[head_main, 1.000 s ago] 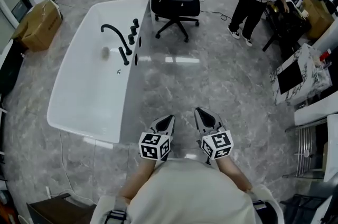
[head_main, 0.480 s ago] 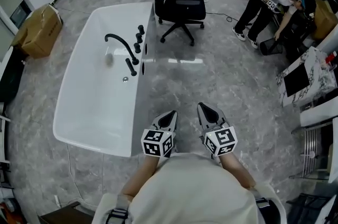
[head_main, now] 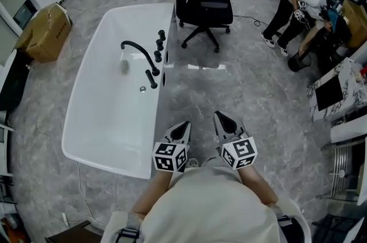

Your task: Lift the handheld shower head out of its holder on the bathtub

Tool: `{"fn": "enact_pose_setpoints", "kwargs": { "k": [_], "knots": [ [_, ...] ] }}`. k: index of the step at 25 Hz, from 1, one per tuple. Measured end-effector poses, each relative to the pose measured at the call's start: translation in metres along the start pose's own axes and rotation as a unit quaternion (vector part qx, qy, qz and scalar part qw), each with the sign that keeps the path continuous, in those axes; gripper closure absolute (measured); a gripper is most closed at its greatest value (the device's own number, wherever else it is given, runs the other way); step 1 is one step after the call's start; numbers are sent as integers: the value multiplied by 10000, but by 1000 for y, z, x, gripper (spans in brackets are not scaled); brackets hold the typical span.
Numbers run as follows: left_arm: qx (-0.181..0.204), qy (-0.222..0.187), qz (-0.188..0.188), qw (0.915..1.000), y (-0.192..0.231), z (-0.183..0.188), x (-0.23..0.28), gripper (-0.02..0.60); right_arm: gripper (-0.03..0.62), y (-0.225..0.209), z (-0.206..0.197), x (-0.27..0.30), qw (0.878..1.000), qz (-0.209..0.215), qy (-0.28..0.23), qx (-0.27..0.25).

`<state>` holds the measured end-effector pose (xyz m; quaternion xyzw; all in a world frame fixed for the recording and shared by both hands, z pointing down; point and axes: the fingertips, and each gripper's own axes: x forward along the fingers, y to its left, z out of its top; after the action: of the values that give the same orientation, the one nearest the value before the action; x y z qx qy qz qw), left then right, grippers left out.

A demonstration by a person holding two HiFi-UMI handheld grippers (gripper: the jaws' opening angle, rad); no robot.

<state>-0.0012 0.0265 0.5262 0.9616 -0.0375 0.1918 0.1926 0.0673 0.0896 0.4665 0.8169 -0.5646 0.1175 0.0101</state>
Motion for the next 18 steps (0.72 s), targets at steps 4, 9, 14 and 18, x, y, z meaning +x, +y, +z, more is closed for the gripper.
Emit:
{"fn": "enact_pose_setpoints", "kwargs": {
  "k": [4, 9, 14, 18],
  "knots": [
    [-140, 77, 183, 9997, 21, -4, -1, 561, 574, 9, -3, 20, 9997, 208, 94, 49],
    [-298, 104, 409, 9987, 42, -4, 1, 561, 574, 15, -9, 48, 9982, 539, 272, 41],
    [-445, 19, 759, 9961, 77, 9, 8, 561, 574, 18, -2, 91, 9953, 917, 321, -52],
    [-621, -146, 1116, 9917, 107, 28, 23, 561, 574, 15, 6, 134, 9907, 1299, 376, -166]
  ]
}}
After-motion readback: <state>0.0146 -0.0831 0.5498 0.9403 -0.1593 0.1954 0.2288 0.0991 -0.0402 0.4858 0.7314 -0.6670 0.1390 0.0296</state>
